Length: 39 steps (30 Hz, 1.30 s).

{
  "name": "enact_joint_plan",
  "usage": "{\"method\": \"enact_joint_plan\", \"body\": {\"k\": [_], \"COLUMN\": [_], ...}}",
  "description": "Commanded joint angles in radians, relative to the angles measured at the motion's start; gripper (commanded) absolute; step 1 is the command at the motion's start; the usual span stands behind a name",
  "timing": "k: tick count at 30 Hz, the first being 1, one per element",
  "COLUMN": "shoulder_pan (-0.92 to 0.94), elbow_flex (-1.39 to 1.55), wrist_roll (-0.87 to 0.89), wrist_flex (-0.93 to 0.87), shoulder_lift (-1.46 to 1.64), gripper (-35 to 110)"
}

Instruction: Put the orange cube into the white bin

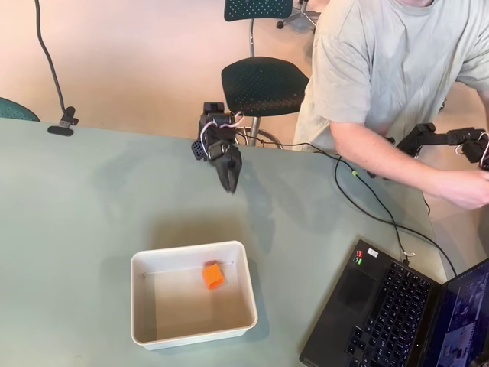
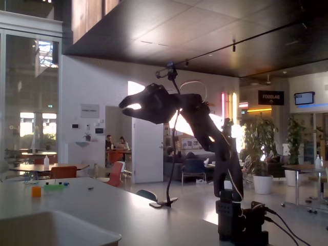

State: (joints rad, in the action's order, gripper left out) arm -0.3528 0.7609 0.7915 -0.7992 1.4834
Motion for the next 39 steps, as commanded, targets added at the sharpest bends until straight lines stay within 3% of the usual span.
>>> {"method": "enact_joint_plan", "body": {"k": [1, 9, 17, 25, 39], "shoulder_pan": [-0.021, -0.120, -0.140, -0.124, -0.123], "elbow_flex": [-0.025, -0.026, -0.023, 0.206, 0.773], "wrist_roll": [-0.172, -0.673, -0.727, -0.726, -0.586], "wrist_flex": [-0.060, -0.518, -0.904, -0.919, -0.827], "shoulder_lift": [0.098, 0.179, 0.143, 0.163, 0.689], "gripper": [6, 6, 6, 6, 6]}}
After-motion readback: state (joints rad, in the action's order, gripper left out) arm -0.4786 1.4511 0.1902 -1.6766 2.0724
